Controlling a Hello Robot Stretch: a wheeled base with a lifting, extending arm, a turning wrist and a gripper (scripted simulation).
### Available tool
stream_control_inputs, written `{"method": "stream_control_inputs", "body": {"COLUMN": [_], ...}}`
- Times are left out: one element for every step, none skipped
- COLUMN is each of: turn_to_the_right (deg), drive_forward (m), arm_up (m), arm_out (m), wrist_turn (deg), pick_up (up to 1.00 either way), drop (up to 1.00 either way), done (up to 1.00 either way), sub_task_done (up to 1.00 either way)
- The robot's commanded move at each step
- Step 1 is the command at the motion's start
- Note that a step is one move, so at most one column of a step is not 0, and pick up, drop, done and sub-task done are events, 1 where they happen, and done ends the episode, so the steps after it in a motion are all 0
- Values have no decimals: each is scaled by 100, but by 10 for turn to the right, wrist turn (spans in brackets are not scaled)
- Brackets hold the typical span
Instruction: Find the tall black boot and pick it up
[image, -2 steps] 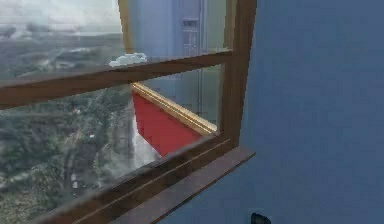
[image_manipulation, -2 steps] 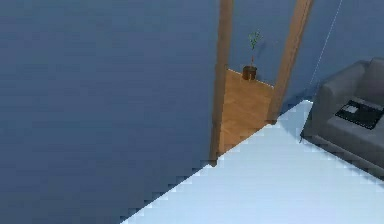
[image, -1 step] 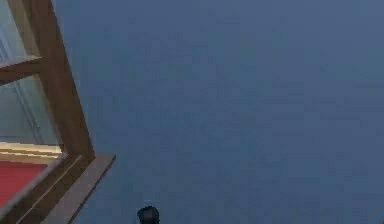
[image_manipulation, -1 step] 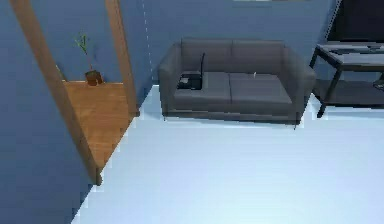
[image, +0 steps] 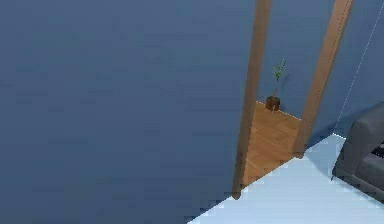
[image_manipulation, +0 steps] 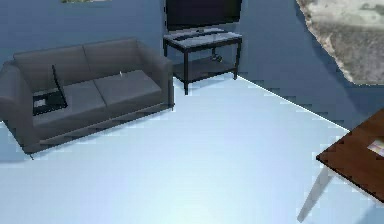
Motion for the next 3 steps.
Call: {"method": "stream_control_inputs", "body": {"turn_to_the_right": [0,-360,0], "drive_forward": [15,0,25], "arm_up": [0,0,0], "arm_out": [0,0,0], "wrist_turn": [0,0,0], "pick_up": [0,0,0], "drop": [0,0,0], "done": [0,0,0], "sub_task_done": [0,0,0]}}
